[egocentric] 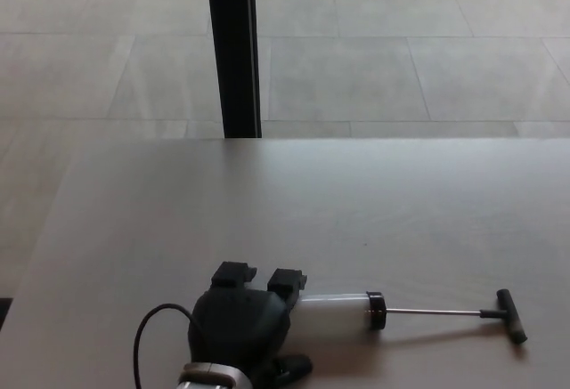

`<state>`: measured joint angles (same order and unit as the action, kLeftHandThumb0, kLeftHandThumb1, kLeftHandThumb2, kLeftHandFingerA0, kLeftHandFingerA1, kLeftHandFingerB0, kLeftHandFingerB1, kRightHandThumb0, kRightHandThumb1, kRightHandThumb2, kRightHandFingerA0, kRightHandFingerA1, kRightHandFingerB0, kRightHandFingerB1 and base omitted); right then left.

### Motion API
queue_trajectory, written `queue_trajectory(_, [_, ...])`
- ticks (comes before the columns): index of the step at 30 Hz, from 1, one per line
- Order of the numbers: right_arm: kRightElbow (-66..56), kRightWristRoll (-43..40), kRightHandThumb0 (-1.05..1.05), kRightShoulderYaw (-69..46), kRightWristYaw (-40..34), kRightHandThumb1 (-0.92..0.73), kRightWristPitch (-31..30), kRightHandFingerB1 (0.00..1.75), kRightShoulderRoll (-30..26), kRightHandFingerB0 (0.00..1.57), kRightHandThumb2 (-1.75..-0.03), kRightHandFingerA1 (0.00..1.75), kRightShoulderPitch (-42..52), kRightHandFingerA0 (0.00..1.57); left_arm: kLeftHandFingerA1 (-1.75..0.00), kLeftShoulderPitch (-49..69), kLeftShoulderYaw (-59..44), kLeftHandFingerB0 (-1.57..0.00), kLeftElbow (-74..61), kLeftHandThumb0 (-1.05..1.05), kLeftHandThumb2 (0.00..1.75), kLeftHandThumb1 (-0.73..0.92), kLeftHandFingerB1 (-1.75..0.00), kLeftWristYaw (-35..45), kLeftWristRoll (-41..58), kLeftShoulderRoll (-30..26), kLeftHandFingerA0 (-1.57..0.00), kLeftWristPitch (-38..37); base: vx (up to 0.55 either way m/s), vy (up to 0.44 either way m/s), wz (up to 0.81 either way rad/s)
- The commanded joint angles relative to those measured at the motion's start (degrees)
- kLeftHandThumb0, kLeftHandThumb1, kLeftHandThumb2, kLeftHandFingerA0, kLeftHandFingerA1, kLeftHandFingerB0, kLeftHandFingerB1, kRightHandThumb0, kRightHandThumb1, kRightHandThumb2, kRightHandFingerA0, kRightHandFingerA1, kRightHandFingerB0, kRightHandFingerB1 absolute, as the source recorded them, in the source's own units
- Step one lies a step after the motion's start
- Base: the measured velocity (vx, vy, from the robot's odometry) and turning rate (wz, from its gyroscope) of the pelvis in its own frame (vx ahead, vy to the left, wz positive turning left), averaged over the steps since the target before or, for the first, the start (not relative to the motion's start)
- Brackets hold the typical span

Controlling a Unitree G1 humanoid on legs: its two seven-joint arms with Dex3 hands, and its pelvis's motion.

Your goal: The robot uses its left hand to lift the air pump kept on the middle of the desk and use the right hand to compress the handle

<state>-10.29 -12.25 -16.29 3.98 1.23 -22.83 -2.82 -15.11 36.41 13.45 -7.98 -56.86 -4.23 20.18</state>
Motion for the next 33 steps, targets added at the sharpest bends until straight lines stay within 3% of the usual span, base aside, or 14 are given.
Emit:
queue_trajectory(1, [0.02, 0.84, -0.74, -0.8, 0.86, -0.86, -1.33, 0.42, -0.51, 0.59, -0.66, 0.79, -1.19, 0.46, -0.58, -1.0, -0.2, -0.19, 1.31, -0.69, 0.6, 0.7, -0.41, -0.06, -0.48, 1.13, -0.16, 1.95, 0.0, 0.0, 0.0])
queue_trajectory(9, [-2.52, 0.89, -0.7, -0.68, 0.11, -0.84, -3.92, 0.43, 0.95, 0.62, -0.65, 0.78, -0.59, 0.46, -0.74, -2.25, 1.15, -0.27, 1.33, -0.58, 0.59, 0.66, -0.44, 1.25, 1.25, 4.43, -0.39, 0.1, 0.0, 0.0, 0.0])
queue_trajectory(10, [-2.66, 0.63, -0.72, -0.65, 0.22, -0.85, -4.36, 0.43, 1.02, 0.61, -0.66, 0.75, -0.66, 0.46, -0.87, -2.47, 0.73, -0.32, 2.03, -0.52, 0.58, 0.65, -0.47, 1.62, 2.61, 5.05, -0.54, -0.52, 0.0, 0.0, 0.0])
queue_trajectory(11, [-2.6, 0.72, -0.75, -0.71, 0.44, -0.65, -4.21, 0.55, 0.92, 0.57, -0.94, 0.74, -0.79, 0.43, -1.31, -2.95, 0.79, -0.37, 3.37, -0.5, 0.59, 0.62, -0.5, -0.16, 2.76, 5.01, -0.69, -1.97, 0.0, 0.0, 0.0])
queue_trajectory(12, [-2.26, 1.01, -0.73, -0.82, 0.68, -0.85, -3.93, 0.43, 0.57, 0.61, -0.66, 0.88, -0.92, 0.41, -1.5, -3.16, 0.43, -0.39, 4.44, -0.45, 0.62, 0.6, -0.52, -1.32, 3.94, 5.59, -0.94, -3.28, 0.0, 0.0, 0.0])
queue_trajectory(21, [-1.99, 1.19, -0.67, -1.15, 0.15, -0.84, -4.42, 0.46, 1.02, 0.64, -0.65, 1.05, -2.07, 0.37, -1.75, -4.23, 2.01, -0.41, 4.89, -0.09, 0.7, 0.52, -0.55, 1.25, 1.06, 4.6, -0.82, -0.88, 0.0, 0.0, 0.0])
queue_trajectory(22, [-1.6, 1.28, -0.66, -1.48, 0.12, -0.84, -3.73, 0.46, 1.08, 0.64, -0.65, 1.01, -2.03, 0.41, -1.22, -4.06, 2.39, -0.26, 4.23, -0.04, 0.91, 0.38, -0.58, 3.92, 0.23, 3.9, -1.06, 1.15, 0.0, 0.0, 0.0])
queue_trajectory(24, [-1.41, 1.35, -0.66, -1.65, 0.14, -0.84, -3.49, 0.46, 1.07, 0.64, -0.65, 1.01, -2.21, 0.41, -1.22, -4.11, 2.57, -0.26, 3.84, -0.04, 0.91, 0.38, -0.58, 5.18, -0.1, 3.56, -1.06, 2.16, 0.0, 0.0, 0.0])
queue_trajectory(25, [-1.38, 1.88, -0.68, -1.81, 0.03, -0.85, -3.29, 0.44, 0.83, 0.64, -0.66, 0.88, -2.02, 0.44, -1.52, -3.88, 2.86, -0.43, 3.91, 0.0, 0.77, 0.37, -0.62, 5.34, -0.82, 2.98, -1.14, 2.76, 0.0, 0.0, 0.0])
queue_trajectory(27, [-1.35, 2.71, -0.68, -2.1, -0.11, -0.85, -2.96, 0.44, 0.55, 0.64, -0.66, 0.88, -1.58, 0.44, -1.52, -3.47, 3.42, -0.43, 4.06, 0.0, 0.77, 0.37, -0.62, 5.55, -1.88, 2.09, -1.14, 3.69, 0.0, 0.0, 0.0])
queue_trajectory(28, [-1.05, 2.54, -0.68, -2.46, -0.01, -0.85, -2.5, 0.44, 0.65, 0.64, -0.66, 0.92, -1.61, 0.45, -1.5, -3.27, 3.13, -0.54, 3.94, 0.03, 0.78, 0.37, -0.72, 5.23, -1.67, 1.71, -1.11, 3.47, 0.0, 0.0, 0.0])
queue_trajectory(29, [-0.72, 2.79, -0.67, -2.67, -0.06, -0.85, -1.92, 0.45, 0.83, 0.66, -0.66, 0.82, -1.28, 0.47, -1.68, -1.74, 2.29, -0.65, 3.86, -0.01, 0.67, 0.45, -0.88, 3.92, -1.38, 1.44, -0.7, 4.17, 0.0, 0.0, 0.0])
queue_trajectory(32, [-0.14, 2.92, -0.67, -2.9, 0.02, -0.85, -1.37, 0.44, 1.29, 0.65, -0.66, 0.81, -1.46, 0.46, -1.67, -0.79, 1.79, -0.74, 3.69, -0.01, 0.7, 0.48, -0.98, 2.72, -2.09, 0.74, -0.75, 4.44, 0.0, 0.0, 0.0])
queue_trajectory(33, [-0.72, 3.16, -0.66, -2.83, -0.41, -0.86, -1.89, 0.45, 1.65, 0.65, -0.66, 0.82, -1.38, 0.45, -1.75, -0.28, 2.01, -0.6, 3.66, -0.08, 0.65, 0.5, -0.81, 5.38, -3.34, 0.98, -0.68, 7.88, 0.0, 0.0, 0.0])
